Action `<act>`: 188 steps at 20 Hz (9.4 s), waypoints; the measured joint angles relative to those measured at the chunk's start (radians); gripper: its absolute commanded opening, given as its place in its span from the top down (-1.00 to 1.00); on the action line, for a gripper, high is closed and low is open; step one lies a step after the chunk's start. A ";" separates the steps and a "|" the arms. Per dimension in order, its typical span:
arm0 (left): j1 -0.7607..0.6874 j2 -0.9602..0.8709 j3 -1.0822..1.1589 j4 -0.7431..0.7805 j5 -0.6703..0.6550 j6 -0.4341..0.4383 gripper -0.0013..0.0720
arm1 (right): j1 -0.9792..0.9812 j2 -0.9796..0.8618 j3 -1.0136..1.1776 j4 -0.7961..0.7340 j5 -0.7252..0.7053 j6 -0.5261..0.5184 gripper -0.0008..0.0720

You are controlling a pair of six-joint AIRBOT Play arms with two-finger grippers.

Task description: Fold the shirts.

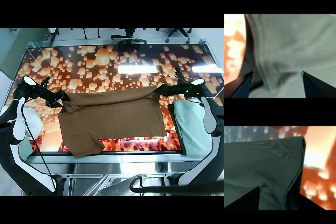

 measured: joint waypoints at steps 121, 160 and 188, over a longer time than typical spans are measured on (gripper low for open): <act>-0.427 -0.021 0.196 -0.192 -0.015 0.012 0.92 | 0.040 0.304 -0.088 0.008 0.130 0.015 0.92; -0.131 0.547 0.309 -0.986 -0.119 0.254 0.92 | 0.949 0.125 -0.068 0.099 -0.624 0.220 -0.67; -0.123 0.562 0.308 -0.994 -0.133 0.277 0.92 | 0.374 0.046 -0.132 -0.118 0.097 0.326 0.92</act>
